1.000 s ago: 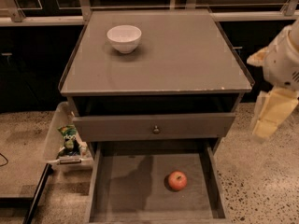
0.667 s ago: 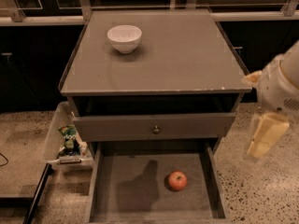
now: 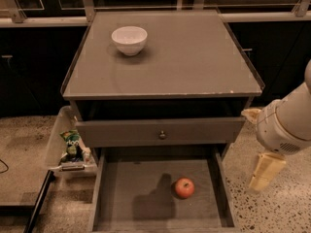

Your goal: Pick apple from middle drawer and place on counter

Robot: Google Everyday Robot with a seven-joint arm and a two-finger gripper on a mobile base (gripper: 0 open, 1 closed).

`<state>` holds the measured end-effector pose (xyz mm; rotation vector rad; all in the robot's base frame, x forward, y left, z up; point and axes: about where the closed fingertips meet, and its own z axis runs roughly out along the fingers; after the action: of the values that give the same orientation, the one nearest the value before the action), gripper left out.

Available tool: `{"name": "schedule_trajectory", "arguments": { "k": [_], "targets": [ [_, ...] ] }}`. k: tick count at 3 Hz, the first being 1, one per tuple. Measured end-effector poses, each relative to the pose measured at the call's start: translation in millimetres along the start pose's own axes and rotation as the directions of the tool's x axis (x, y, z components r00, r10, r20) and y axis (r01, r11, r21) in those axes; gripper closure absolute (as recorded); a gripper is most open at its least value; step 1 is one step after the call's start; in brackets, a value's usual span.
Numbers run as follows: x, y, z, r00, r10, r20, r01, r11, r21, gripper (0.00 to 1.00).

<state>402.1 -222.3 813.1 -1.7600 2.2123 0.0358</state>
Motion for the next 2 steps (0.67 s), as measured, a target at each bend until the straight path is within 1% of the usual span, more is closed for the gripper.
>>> {"name": "schedule_trajectory", "arguments": {
  "k": [1, 2],
  "targets": [
    [13.1, 0.4, 44.8, 1.0, 0.026, 0.01, -0.026, 0.9988, -0.041, 0.0],
    [31.4, -0.3, 113.8, 0.998, 0.056, 0.006, -0.056, 0.9954, -0.078, 0.0]
  ]
}}
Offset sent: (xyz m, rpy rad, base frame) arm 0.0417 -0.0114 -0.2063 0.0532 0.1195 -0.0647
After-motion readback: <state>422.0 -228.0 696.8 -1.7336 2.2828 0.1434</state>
